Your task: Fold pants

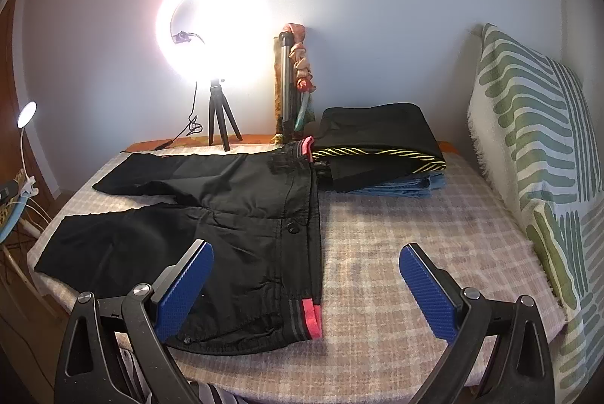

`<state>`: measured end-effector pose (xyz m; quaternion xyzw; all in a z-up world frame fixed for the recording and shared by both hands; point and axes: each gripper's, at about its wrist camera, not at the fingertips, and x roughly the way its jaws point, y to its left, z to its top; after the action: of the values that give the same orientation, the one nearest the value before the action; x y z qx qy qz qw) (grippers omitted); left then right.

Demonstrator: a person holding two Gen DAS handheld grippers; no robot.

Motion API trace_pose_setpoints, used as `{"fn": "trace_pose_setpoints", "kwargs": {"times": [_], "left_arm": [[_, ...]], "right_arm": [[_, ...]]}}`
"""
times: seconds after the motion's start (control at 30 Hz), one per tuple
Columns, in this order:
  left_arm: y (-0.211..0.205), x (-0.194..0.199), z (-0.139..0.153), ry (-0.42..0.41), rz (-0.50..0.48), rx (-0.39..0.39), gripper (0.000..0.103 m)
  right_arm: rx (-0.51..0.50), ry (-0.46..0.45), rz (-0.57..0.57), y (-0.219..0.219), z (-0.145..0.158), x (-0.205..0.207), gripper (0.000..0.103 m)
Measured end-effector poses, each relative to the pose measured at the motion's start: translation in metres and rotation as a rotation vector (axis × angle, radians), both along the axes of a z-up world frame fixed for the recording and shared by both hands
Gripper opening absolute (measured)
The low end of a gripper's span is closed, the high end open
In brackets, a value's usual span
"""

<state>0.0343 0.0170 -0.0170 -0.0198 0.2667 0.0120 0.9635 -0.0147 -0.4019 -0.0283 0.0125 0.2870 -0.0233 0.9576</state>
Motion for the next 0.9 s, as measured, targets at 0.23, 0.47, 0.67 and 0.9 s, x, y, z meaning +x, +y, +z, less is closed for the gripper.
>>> {"fn": "trace_pose_setpoints", "kwargs": {"times": [0.23, 0.47, 0.67, 0.9], "left_arm": [[0.006, 0.014, -0.006, 0.003, 0.003, 0.014, 0.103], [0.016, 0.034, -0.014, 0.012, -0.006, 0.006, 0.103], [0.033, 0.064, -0.029, 0.044, -0.029, 0.028, 0.103], [0.053, 0.11, -0.043, 0.11, -0.059, 0.033, 0.093]], "right_arm": [[-0.011, -0.001, 0.021, 0.006, 0.001, 0.017, 0.1], [0.003, -0.003, 0.057, 0.008, 0.003, 0.041, 0.1], [-0.023, -0.045, 0.137, 0.007, 0.01, 0.077, 0.1], [0.03, 0.013, 0.233, 0.003, 0.014, 0.156, 0.1]]}}
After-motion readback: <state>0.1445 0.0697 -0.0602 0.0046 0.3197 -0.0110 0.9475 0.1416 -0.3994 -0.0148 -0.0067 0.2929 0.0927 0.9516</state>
